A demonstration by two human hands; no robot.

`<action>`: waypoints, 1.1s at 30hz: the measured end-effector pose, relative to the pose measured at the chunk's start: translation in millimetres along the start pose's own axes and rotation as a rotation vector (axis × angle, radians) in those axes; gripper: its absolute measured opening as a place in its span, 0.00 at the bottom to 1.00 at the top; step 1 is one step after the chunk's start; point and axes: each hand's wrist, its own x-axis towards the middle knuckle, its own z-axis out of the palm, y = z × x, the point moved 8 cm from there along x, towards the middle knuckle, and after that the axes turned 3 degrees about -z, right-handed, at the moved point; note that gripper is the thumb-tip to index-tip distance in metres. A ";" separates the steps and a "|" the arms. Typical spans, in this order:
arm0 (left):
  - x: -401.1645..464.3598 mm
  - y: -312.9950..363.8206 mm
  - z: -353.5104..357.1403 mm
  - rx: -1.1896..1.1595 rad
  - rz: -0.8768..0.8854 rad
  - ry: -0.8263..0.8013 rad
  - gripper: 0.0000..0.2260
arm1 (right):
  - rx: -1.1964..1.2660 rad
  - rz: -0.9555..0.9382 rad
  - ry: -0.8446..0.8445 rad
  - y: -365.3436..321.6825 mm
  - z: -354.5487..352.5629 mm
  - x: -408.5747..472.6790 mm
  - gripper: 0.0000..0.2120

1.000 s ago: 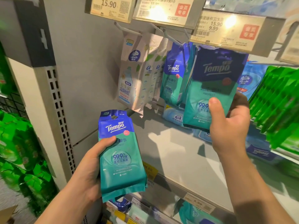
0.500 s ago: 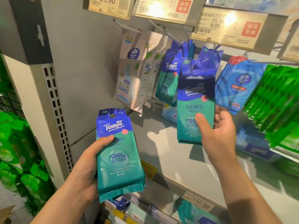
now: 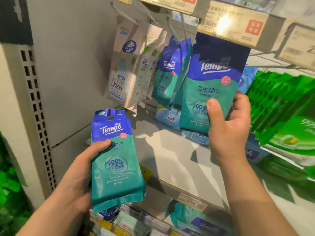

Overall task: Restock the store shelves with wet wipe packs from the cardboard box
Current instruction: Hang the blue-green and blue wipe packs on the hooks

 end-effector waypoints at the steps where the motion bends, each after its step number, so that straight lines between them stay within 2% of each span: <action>1: -0.9 -1.2 -0.1 0.000 -0.004 -0.007 0.14 | 0.000 0.010 0.009 -0.1 0.8 0.8 0.12; 5: -4.8 -4.0 -3.6 0.009 -0.008 -0.022 0.14 | -0.023 0.045 0.027 -0.6 2.1 -1.7 0.09; 13: -10.7 -0.1 -11.0 0.011 0.003 -0.037 0.15 | -0.026 0.219 0.072 14.8 -0.8 -18.4 0.16; 17: -12.1 1.5 -12.2 0.010 0.001 -0.035 0.15 | -0.008 0.311 0.052 24.5 0.9 -18.7 0.14; 26: -7.5 -3.3 -11.4 -0.021 -0.004 -0.041 0.12 | 0.007 0.112 -0.013 -6.2 2.6 -27.7 0.18; 33: -3.8 -11.5 -8.6 -0.040 -0.030 -0.053 0.12 | 0.027 0.137 0.021 -18.2 3.3 -17.4 0.18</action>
